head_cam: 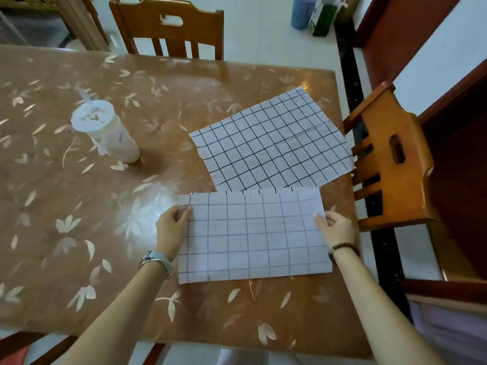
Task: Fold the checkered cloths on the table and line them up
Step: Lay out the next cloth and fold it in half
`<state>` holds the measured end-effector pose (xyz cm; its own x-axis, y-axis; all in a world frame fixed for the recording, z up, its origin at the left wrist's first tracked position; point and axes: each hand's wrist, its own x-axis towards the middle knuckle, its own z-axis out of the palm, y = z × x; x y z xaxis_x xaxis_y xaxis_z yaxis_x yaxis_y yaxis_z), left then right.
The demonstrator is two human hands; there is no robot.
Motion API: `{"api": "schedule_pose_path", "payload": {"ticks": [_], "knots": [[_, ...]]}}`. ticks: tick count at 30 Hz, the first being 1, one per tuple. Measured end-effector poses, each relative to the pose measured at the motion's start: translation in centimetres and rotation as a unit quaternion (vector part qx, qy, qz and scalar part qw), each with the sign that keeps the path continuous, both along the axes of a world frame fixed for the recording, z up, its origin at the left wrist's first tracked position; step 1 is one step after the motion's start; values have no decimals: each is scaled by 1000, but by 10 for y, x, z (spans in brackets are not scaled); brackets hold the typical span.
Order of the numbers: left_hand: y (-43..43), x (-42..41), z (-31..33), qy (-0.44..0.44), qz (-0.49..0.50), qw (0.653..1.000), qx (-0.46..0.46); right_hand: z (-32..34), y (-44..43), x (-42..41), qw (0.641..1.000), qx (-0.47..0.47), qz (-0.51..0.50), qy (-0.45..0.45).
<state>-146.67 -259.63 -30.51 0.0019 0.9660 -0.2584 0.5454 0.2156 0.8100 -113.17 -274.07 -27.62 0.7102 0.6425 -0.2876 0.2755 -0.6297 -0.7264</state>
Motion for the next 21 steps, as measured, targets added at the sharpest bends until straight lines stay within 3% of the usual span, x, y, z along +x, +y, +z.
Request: {"api": "schedule_pose_path", "payload": {"ticks": [11, 21], "knots": [[15, 7, -25, 9, 111, 992, -60, -12, 27, 14, 996, -83, -6, -7], [29, 12, -26, 77, 114, 989, -50, -21, 44, 24, 992, -123, -18, -28]]}}
